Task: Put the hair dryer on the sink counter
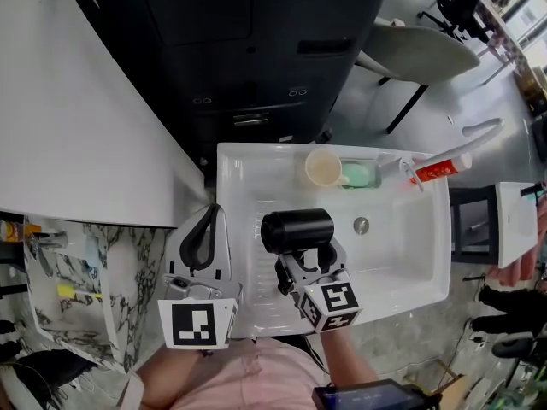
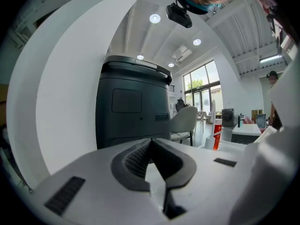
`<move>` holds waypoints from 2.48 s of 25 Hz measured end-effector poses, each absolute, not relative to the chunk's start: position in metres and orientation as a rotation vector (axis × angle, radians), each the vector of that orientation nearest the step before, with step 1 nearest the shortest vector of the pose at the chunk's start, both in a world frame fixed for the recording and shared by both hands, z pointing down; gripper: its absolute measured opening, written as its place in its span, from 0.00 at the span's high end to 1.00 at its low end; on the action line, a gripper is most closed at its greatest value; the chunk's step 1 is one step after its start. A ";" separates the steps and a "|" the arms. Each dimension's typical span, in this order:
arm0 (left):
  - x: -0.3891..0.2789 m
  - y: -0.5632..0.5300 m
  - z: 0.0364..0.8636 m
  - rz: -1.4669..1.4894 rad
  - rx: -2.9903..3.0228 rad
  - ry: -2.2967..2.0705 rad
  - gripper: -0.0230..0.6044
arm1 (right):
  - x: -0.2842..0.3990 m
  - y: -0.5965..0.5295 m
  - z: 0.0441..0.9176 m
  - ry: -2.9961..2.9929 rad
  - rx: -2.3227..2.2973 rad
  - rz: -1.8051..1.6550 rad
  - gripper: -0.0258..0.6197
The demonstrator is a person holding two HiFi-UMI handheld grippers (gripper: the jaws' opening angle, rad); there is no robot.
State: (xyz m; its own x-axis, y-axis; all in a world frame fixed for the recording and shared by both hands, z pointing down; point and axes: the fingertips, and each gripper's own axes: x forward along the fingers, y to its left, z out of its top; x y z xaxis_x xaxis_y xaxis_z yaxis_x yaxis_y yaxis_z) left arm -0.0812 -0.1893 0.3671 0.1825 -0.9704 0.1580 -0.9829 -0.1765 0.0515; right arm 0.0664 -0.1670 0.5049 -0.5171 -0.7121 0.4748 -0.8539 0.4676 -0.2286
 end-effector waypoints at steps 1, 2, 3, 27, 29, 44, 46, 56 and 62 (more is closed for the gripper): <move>-0.082 -0.191 0.368 0.135 2.297 -1.920 0.95 | 0.066 -0.169 0.507 -2.403 1.325 0.651 0.45; -0.083 -0.192 0.369 0.135 2.289 -1.921 0.95 | 0.066 -0.171 0.509 -2.399 1.321 0.663 0.45; -0.084 -0.194 0.370 0.136 2.281 -1.922 0.95 | 0.066 -0.173 0.512 -2.395 1.317 0.673 0.45; -0.100 -0.212 0.391 0.217 2.226 -1.983 0.95 | 0.058 -0.195 0.581 -2.217 1.151 0.923 0.45; -0.101 -0.212 0.392 0.227 2.224 -1.988 0.95 | 0.058 -0.196 0.588 -2.193 1.134 0.937 0.45; -0.108 -0.217 0.395 0.227 2.191 -2.003 0.95 | 0.057 -0.193 0.620 -2.043 1.063 1.109 0.44; -0.107 -0.217 0.394 0.227 2.193 -2.003 0.95 | 0.057 -0.192 0.624 -2.018 1.049 1.143 0.44; -0.108 -0.216 0.388 0.171 2.159 -2.010 0.95 | 0.056 -0.191 0.629 -1.947 1.027 1.111 0.42; -0.112 -0.211 0.384 0.180 2.170 -2.022 0.95 | 0.058 -0.191 0.632 -1.910 0.998 1.065 0.32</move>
State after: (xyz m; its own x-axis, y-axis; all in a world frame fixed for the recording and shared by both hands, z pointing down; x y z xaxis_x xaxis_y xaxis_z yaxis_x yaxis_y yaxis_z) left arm -0.1121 -0.2108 0.3840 0.0731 -0.9764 0.2031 -0.9969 -0.0660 0.0417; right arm 0.0579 -0.1909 0.6319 -0.4402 -0.2764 0.8543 -0.8720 0.3586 -0.3332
